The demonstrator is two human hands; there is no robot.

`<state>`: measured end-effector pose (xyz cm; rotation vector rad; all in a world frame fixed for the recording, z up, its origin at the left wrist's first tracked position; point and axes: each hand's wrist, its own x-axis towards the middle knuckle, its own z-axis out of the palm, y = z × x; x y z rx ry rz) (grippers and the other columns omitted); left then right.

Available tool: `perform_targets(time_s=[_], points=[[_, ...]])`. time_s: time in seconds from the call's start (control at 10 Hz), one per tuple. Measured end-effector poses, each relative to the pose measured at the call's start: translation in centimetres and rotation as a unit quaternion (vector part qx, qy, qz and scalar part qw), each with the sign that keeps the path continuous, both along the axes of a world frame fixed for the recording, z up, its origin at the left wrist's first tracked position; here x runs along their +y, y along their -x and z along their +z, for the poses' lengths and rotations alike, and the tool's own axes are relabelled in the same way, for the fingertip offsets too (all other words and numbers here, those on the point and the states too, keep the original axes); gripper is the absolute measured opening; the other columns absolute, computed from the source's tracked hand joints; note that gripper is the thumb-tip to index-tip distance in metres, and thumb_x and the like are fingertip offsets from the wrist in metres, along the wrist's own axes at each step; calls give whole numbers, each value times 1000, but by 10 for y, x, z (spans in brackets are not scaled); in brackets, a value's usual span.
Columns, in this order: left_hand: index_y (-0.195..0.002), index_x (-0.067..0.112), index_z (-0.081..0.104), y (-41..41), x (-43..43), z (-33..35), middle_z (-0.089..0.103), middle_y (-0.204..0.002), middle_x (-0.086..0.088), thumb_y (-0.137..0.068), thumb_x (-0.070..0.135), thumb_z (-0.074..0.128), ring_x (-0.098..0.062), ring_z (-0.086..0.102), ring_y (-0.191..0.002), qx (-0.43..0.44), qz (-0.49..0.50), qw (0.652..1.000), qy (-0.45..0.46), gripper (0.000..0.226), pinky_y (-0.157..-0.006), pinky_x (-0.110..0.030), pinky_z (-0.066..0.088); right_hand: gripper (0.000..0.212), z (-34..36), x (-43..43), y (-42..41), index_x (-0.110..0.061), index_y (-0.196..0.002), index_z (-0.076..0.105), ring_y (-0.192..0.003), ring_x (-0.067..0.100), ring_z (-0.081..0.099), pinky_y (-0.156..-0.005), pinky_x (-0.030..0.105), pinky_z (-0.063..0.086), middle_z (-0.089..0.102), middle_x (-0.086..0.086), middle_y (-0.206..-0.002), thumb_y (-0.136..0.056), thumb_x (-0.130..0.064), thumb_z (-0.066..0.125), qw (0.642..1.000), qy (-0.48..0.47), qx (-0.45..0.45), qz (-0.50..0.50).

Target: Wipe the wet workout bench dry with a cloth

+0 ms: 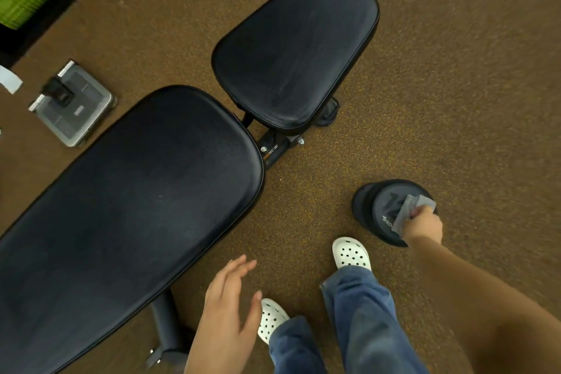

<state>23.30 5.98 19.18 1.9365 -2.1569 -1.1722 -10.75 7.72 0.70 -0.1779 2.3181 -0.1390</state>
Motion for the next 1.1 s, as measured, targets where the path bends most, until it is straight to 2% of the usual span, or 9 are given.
perform_targets(time_s=[0.2, 0.3, 0.4, 0.5, 0.6, 0.7, 0.8, 0.9, 1.1], points=[[-123, 48, 46, 5, -5, 0, 35, -136, 33, -89, 28, 62, 7, 30, -132, 22, 19, 999, 18, 42, -101, -39, 44, 3, 5, -10, -16, -5, -91, 51, -87, 33, 55, -80, 39, 44, 60, 22, -104, -90, -3, 53, 995, 100, 12, 5], [-123, 47, 46, 5, -9, 4, 36, -136, 32, -89, 31, 59, 7, 31, -132, 33, 23, 999, 27, 40, -104, -35, 42, 10, 5, -13, -28, -8, -93, 47, -84, 35, 58, -72, 37, 43, 61, 19, -96, -88, -6, 56, 992, 101, 18, 72], [-124, 47, 46, 1, -10, 5, 35, -138, 31, -90, 28, 61, 10, 30, -131, 34, 27, 998, 33, 42, -103, -35, 42, 40, -1, -15, -40, -11, -122, 39, -91, 40, 60, -86, 46, 46, 63, 19, -98, -88, -14, 58, 990, 72, 51, 109], [-124, 50, 43, -6, -7, 3, 34, -138, 32, -91, 30, 60, 11, 30, -130, 25, 22, 999, 21, 42, -103, -33, 41, 66, -8, -16, -42, -12, -145, 25, -117, 38, 49, -105, 47, 28, 57, 21, -121, -92, -32, 57, 983, -31, 67, 170], [-121, 50, 43, -12, 0, -3, 33, -135, 34, -90, 36, 59, 10, 31, -130, 17, 18, 1000, 4, 38, -104, -19, 30, 66, -13, -13, -39, -14, -149, 23, -128, 35, 34, -106, 44, 24, 38, 18, -141, -97, -52, 35, 955, -116, 110, 249], [-118, 53, 46, -15, 6, -5, 32, -136, 36, -81, 57, 43, 7, 32, -130, 12, 17, 1000, -19, 37, -97, -9, 27, 69, -16, -13, -35, -12, -152, 10, -133, 37, 27, -107, 46, 25, 20, 20, -151, -99, -52, 26, 956, -128, 67, 257], [-117, 52, 47, -14, 6, -6, 30, -136, 37, -83, 50, 48, 5, 32, -131, 19, 15, 1000, -17, 34, -99, -10, 25, 72, -18, -13, -29, -11, -153, -1, -137, 40, 20, -109, 47, 25, 8, 20, -154, -100, -47, 32, 966, -97, -8, 239], [-121, 49, 46, -13, 3, -5, 31, -137, 35, -90, 36, 57, 7, 30, -132, 26, 13, 1000, -9, 34, -105, -17, 28, 70, -9, -14, -25, -10, -153, 4, -137, 41, 21, -110, 47, 25, 10, 21, -153, -100, -39, 39, 979, -53, -34, 193], [-131, 38, 47, -6, -13, 11, 29, -141, 29, -94, 26, 55, 17, 14, -133, 33, 18, 999, 12, 40, -109, -20, 25, 55, 11, -4, -25, -4, -144, 28, -126, 43, 37, -97, 51, 40, 28, 22, -142, -98, -28, 44, 983, -1, 32, 179]])
